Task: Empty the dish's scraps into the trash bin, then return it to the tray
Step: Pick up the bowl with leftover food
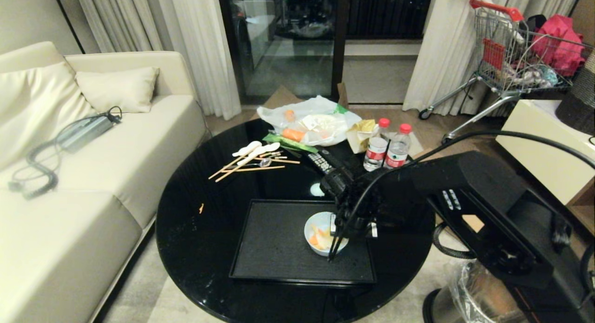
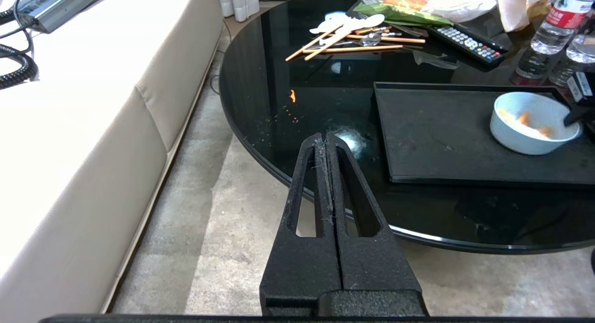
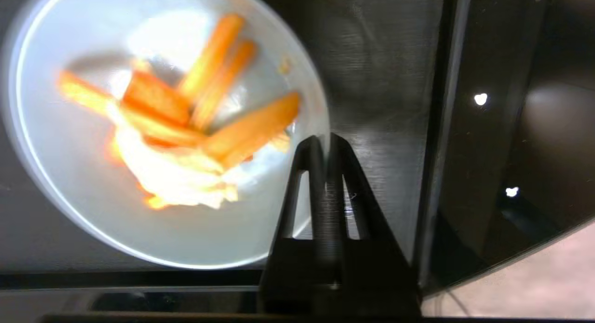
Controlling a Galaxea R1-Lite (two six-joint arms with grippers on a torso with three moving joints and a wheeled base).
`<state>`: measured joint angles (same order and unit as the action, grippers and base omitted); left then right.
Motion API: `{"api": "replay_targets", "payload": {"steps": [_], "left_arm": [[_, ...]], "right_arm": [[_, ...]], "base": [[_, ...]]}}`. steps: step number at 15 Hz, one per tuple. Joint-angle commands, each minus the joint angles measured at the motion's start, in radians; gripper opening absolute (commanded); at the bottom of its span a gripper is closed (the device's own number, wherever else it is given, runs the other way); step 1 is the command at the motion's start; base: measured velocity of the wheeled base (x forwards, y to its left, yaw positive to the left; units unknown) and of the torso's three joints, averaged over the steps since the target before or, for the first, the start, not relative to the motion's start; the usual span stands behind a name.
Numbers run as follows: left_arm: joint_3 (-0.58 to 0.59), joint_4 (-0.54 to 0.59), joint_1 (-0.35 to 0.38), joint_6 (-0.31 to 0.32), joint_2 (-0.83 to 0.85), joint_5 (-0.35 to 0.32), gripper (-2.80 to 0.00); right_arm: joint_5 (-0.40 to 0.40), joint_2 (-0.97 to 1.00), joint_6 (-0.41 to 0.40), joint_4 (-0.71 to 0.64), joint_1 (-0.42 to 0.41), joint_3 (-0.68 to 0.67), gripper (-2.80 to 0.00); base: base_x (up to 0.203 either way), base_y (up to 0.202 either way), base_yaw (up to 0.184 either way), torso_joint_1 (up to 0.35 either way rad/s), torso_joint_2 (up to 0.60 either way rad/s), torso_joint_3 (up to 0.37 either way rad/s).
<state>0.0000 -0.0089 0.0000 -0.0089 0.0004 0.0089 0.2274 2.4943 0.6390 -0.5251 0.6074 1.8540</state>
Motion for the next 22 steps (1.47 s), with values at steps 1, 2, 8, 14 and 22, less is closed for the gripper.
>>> {"api": "replay_targets", "payload": {"steps": [1, 2, 8, 14, 22], "left_arm": [[0.000, 0.000, 0.000, 0.000, 0.000, 0.000, -2.80], [0.000, 0.000, 0.000, 0.000, 0.000, 0.000, -2.80], [0.000, 0.000, 0.000, 0.000, 0.000, 0.000, -2.80], [0.000, 0.000, 0.000, 0.000, 0.000, 0.000, -2.80], [0.000, 0.000, 0.000, 0.000, 0.000, 0.000, -2.80]], "right_arm": [[0.003, 0.003, 0.007, -0.006, 0.005, -0.001, -2.80], [0.008, 0.002, 0.017, -0.008, 0.007, -0.001, -2.80], [0.057, -0.017, 0.028, -0.013, 0.015, -0.005, -2.80], [0.062, -0.095, 0.134, -0.090, 0.007, -0.015, -2.80], [0.055, -0.218, 0.250, -0.137, -0.042, -0.132, -2.80]], "base": [[0.000, 0.000, 0.000, 0.000, 0.00, 0.000], [0.000, 0.000, 0.000, 0.000, 0.00, 0.000], [0.000, 0.000, 0.000, 0.000, 0.00, 0.000], [0.000, 0.000, 0.000, 0.000, 0.00, 0.000], [0.000, 0.000, 0.000, 0.000, 0.00, 0.000]]}}
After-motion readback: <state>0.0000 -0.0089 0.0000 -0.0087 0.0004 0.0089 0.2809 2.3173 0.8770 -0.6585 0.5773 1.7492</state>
